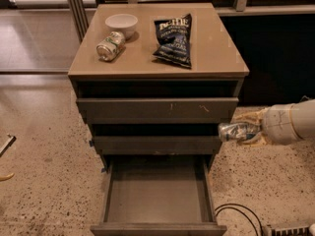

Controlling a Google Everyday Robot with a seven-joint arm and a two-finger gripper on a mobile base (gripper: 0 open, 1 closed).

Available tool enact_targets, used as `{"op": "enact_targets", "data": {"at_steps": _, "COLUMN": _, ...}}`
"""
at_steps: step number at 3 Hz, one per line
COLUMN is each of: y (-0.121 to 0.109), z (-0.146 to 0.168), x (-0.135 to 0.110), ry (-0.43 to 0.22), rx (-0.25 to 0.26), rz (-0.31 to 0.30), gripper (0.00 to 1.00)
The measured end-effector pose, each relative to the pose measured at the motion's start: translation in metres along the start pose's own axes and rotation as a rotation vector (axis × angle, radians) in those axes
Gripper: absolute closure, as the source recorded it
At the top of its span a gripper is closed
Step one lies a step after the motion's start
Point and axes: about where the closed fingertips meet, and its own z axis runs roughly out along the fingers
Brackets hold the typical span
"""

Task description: Pick redbull can from bottom drawer and place on counter

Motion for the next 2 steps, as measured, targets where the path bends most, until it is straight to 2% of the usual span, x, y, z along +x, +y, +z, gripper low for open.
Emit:
{"op": "enact_targets", "data": {"at_steps": 1, "y": -0.032, "z": -0.055, "x": -0.016, "ry": 0.041, "rx": 0.057, "rz": -0.055, "gripper": 1.00}}
{"op": "enact_targets", "data": {"at_steps": 2, "y": -0.066, "z": -0.082, "x": -0.034, "ry": 0.031, "rx": 0.146, "rz": -0.059, "gripper": 1.00}}
